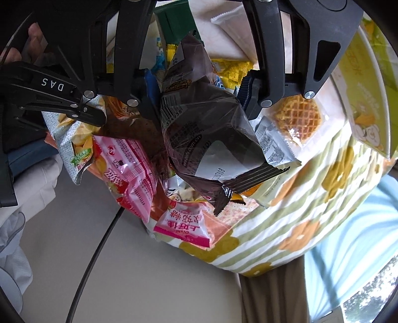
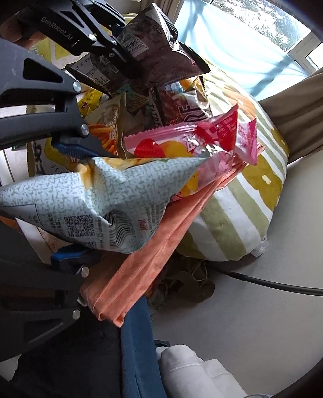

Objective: Organize snacks
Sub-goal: 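Grasp the dark chocolate bag with the left tool while the right grasps the grey-green chip bag, then carry both bags over the yellow-green box with both tools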

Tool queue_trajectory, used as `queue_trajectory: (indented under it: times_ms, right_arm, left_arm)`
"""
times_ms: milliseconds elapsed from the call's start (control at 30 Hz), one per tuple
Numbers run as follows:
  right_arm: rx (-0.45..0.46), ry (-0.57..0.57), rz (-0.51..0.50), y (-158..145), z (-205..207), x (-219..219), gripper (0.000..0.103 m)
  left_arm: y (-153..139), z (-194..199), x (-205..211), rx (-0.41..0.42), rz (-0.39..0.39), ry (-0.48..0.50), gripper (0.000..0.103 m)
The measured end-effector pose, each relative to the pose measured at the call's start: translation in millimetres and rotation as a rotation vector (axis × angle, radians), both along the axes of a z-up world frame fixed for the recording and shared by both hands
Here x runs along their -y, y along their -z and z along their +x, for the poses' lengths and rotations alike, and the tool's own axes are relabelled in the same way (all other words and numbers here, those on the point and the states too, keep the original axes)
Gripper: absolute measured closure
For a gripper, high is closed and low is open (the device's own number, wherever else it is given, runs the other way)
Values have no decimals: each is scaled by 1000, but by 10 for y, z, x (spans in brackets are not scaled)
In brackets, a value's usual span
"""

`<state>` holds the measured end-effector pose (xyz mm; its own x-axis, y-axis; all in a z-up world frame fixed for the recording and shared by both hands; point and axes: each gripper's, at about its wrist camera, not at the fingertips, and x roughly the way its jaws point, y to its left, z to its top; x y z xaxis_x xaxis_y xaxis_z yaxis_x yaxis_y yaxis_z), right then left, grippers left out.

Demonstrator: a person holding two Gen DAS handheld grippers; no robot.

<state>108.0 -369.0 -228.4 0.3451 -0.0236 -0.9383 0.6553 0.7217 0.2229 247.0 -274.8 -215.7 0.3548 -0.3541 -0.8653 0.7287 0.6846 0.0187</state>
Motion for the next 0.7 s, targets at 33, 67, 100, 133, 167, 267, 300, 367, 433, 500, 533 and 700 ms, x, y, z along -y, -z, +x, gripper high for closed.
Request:
queue_trajectory:
  times_ms: [33,67,100,133,167,267,300,367,433,500,533,700]
  right_arm:
    - [6,-3,-3,-10,-17,10,51]
    - [8,-5,-6,-30,-25,4,51]
    - [14,-10,-9,-63,-47,7,51]
    - [19,-14,-8,-85,-60,2,51]
    - [25,-18,-8,-109,-73,6,51]
    - [41,-33,-16,-208,-137,-4,51]
    - [49,-41,-19,-249,-152,4,51]
    - [64,-66,-34,-344,-182,3,51]
    - [83,-95,-47,-469,-189,0,51]
    - [105,-128,-61,-609,-185,-25,51]
    - [119,-147,-72,-692,-177,-41,51]
    - [187,-284,-124,-1082,-46,-178,51]
  left_arm:
    - [-27,-27,-9,5,-2,-4,56]
    - [-54,-51,-21,10,-5,-11,56]
    - [-78,-75,-31,14,-9,-18,56]
    - [-118,-109,-46,20,-14,-28,56]
    - [-149,-151,-48,24,-17,-35,56]
    - [-272,-254,-88,40,-35,-56,56]
    - [-319,-286,-111,50,-41,-63,56]
    - [-435,-353,-150,73,-52,-79,56]
    - [-560,-415,-209,93,-72,-103,56]
    - [-694,-467,-274,113,-89,-133,56]
    - [-769,-487,-313,126,-101,-152,56]
    - [-1121,-531,-621,175,-150,-260,56]
